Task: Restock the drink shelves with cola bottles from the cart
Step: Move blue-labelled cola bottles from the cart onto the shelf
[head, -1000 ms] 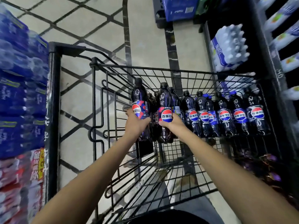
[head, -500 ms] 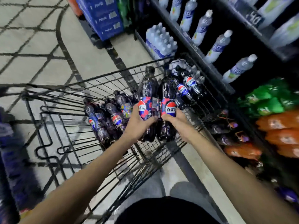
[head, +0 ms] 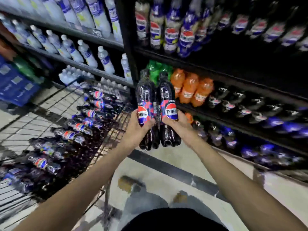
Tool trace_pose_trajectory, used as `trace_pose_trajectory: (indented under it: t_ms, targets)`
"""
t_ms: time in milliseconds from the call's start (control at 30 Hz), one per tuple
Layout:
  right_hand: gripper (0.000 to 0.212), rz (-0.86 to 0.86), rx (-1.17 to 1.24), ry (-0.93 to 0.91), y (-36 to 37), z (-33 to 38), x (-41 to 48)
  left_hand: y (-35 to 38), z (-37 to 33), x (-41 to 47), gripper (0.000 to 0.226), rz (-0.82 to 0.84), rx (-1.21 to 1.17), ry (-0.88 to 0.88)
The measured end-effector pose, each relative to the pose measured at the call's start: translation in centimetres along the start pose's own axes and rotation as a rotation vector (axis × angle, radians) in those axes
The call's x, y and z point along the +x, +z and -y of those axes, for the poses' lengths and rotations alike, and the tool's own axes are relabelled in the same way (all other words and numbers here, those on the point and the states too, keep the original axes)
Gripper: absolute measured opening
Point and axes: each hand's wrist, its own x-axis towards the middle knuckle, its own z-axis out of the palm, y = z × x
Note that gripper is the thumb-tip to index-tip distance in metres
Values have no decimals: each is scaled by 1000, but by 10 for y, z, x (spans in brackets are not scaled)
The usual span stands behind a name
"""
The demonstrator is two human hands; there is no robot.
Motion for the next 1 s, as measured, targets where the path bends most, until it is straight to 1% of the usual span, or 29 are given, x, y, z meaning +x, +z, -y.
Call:
trace_pose_trajectory:
  t_ms: [67,200,300,367,500,600,800,933,1000]
  targets:
    - [36,-72,37,16,-49,-10,-20,50,-14,-3,63,78,-24,-13]
    - [39,-231,148,35,-141,-28,-61,148,-41,-11,49,199,-53,-10]
    - [36,-331,203,38,-200,-41,-87,212,-62,-17,43,284,-32,9]
    - [33,-412,230,27,-240,-48,-104,255,-78,-21,44,341,-12,19]
    - [19,-552,275,-35,-312,-61,-132,335,-106,-27,46,436,36,44]
    - [18,-664,298,-50,-363,-68,-145,390,-125,-27,48,517,70,92]
    - [26,-770,259,-88,-473,-77,-156,501,-158,-13,50,645,96,161]
    - [25,-813,207,-68,-543,-76,-155,569,-180,1,52,665,101,185]
    - [28,-821,182,-68,-575,-76,-153,598,-190,7,51,691,128,212]
